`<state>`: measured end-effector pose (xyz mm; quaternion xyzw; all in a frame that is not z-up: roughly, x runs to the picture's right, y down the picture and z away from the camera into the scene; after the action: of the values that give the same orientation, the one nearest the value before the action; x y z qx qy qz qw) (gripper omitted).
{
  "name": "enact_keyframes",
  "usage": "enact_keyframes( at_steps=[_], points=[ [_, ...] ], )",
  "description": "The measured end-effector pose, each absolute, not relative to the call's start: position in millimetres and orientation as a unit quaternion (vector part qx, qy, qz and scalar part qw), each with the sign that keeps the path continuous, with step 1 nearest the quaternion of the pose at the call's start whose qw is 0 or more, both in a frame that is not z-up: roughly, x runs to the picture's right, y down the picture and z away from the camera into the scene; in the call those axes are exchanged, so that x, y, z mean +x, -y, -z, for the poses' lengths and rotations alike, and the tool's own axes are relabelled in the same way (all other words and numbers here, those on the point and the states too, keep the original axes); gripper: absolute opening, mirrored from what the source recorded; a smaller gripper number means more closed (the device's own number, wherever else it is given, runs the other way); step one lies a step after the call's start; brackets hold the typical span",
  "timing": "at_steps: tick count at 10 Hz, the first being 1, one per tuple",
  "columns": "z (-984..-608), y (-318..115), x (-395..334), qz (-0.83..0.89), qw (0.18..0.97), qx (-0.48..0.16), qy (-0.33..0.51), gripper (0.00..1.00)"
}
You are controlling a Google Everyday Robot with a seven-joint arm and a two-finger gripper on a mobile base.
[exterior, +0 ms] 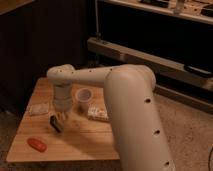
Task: Knock the eraser over
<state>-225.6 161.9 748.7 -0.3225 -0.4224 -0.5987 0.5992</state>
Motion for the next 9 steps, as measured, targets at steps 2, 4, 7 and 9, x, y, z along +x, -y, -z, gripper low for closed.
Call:
enact_keyframes(
  at_steps=[2,4,7,9],
  points=[
    [-751.5,-161.9,-232.9,0.601,0.597,-0.32,0.425,0.0],
    [-753.9,-161.7,-240.1,0.604,0.593,-0.318,0.428,0.0],
    [-758.2,-161.8,-260.4,0.612,0.581,-0.313,0.436,0.0],
    [-759.8,-162.4,-267.5,0.615,0.576,-0.31,0.441,0.0]
  ],
)
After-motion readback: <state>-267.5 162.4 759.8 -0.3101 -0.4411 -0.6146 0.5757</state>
